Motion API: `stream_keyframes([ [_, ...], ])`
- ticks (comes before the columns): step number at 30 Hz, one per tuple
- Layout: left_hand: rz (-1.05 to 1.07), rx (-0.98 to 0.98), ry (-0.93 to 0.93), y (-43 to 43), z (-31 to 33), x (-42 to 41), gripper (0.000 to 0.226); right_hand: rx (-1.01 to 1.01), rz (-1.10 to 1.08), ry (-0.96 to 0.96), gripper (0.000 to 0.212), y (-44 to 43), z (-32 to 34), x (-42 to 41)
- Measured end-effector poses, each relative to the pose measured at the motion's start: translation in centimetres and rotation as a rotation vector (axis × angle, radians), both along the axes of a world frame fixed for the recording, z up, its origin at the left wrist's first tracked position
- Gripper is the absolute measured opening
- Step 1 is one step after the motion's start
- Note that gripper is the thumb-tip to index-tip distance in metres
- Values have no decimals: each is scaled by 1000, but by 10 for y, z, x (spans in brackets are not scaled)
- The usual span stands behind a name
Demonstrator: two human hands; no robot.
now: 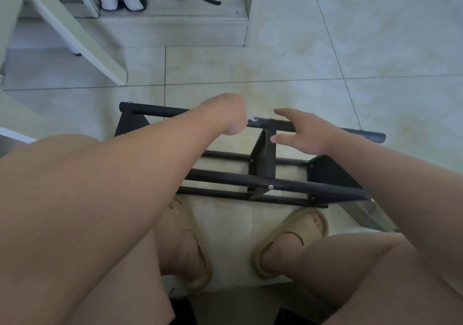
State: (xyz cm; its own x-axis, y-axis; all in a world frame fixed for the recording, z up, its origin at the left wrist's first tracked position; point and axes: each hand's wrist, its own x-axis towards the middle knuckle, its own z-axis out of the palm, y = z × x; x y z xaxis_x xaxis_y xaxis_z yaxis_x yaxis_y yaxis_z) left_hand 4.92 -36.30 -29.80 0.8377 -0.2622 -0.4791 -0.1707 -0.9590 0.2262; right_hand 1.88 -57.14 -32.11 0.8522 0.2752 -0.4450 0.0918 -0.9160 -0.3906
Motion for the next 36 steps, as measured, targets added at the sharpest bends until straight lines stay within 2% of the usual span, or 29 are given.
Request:
stream_keyframes([
  [3, 44, -61, -56, 3, -5, 18, 10, -88, -13, 29, 66, -2, -3, 9],
  [6, 40, -50, 63, 3, -17, 29, 10, -218, 9, 125, 50, -8, -10, 20],
  [8, 70, -65, 168, 2, -29, 38, 21, -237, 14, 173, 35, -12, -13, 29],
  [11, 122, -97, 280, 0, -41, 48, 24, -229, 47, 229, 19, -15, -14, 44],
  [15, 113, -86, 271, -1, -39, 58, 25, -189, 16, 189, 22, -16, -10, 55],
  [18, 116, -100, 139, 6, -35, 72, 23, -170, -48, 40, 23, -16, -5, 62],
  [22, 157, -134, -10, 13, -20, 76, 7, -136, -80, -105, 23, -11, 9, 62],
  [31, 123, -2, -6, 21, -37, 24, 9, -202, 45, -43, 21, 14, -26, 23],
  [36, 188, -8, 37, 22, -59, 2, 11, -228, 65, -7, 21, 18, -46, 7],
])
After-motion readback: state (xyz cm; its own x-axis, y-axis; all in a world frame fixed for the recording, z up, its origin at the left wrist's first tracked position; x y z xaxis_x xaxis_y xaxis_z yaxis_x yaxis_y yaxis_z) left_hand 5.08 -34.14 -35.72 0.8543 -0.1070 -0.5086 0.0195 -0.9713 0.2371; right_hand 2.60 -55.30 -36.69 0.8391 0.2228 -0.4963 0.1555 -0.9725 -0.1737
